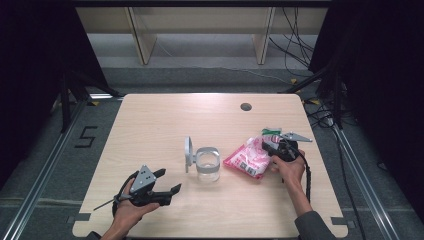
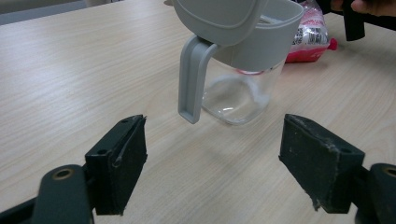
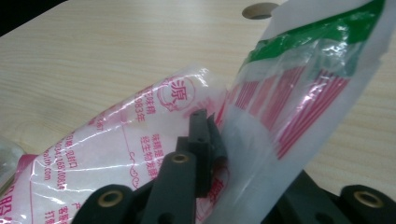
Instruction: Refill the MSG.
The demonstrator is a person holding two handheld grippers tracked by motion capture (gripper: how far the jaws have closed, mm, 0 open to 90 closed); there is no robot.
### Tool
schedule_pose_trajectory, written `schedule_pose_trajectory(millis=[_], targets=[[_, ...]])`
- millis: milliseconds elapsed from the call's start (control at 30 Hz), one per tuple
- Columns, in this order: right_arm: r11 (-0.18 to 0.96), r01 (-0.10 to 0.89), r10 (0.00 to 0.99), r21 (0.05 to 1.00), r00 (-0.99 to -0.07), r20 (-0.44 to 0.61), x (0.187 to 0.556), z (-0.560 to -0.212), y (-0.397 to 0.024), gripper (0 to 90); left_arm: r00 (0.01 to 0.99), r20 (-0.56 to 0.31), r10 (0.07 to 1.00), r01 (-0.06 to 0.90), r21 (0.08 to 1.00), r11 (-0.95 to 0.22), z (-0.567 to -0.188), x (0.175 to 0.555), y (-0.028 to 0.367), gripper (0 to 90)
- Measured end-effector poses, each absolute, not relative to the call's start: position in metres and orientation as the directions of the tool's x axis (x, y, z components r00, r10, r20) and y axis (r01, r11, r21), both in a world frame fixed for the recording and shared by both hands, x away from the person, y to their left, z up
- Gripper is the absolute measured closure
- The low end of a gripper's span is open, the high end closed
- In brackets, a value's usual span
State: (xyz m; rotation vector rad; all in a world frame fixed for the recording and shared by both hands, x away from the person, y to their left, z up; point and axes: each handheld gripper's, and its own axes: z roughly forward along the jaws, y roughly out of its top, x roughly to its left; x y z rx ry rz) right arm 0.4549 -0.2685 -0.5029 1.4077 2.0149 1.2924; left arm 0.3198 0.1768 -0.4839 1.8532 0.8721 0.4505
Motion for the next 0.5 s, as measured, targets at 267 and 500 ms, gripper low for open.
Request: schedule_pose_trajectory(millis=[267, 500], targets=[[0.120, 0.496, 0.863, 0.860, -0.480, 0.157, 0.450, -0.496, -0.262, 90.0, 0.669, -0.079, 0.739, 0.367, 0.900, -0.236, -0.484, 0.319, 0.176, 22.2], [0.144, 0.417, 0.835, 0.898, -0.537, 0.116, 0.442, -0.480, -0.255, 90.0, 0.668, -0.082, 0.740, 0.368, 0.900, -0.233, -0.484, 0.319, 0.176, 22.3]])
